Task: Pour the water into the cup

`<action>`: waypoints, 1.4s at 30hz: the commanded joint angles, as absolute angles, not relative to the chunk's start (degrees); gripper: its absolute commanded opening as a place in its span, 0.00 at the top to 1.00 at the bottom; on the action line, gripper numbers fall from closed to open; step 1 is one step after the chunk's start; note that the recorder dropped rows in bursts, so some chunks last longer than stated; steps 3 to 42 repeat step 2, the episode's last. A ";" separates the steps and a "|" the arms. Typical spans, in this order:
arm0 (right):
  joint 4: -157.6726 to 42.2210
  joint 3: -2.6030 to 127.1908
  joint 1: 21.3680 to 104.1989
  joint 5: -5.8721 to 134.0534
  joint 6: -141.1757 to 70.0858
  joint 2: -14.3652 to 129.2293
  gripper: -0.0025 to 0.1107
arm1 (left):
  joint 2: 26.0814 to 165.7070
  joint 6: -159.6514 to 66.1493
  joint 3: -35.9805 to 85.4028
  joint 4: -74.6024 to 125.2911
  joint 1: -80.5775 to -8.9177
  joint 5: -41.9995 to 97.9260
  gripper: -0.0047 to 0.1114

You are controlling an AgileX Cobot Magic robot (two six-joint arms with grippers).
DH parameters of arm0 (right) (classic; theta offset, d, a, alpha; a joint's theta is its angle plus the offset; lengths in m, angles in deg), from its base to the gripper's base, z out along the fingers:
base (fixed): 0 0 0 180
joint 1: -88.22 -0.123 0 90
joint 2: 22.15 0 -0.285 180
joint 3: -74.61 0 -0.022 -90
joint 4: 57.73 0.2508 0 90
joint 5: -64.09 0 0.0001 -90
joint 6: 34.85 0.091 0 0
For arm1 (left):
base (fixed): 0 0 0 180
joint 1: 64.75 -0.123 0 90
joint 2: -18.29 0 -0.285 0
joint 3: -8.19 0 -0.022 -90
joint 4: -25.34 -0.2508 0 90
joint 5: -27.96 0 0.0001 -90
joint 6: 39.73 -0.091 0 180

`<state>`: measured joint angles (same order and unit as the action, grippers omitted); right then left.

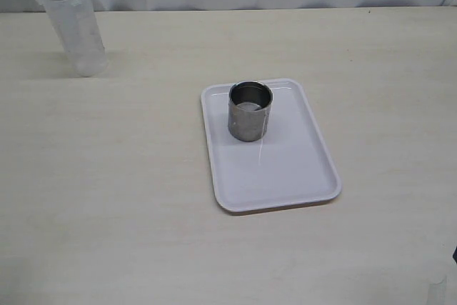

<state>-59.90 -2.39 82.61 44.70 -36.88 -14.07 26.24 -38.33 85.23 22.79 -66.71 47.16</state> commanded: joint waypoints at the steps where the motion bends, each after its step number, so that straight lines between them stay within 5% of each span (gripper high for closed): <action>1: -59.82 -2.60 82.88 44.40 -37.08 -14.37 0.94 | 26.08 -37.98 85.40 23.09 -66.71 46.45 0.96; 42: -59.82 -2.60 82.88 44.40 -37.08 -14.37 0.94 | 26.08 -37.98 85.40 23.09 -66.71 46.45 0.96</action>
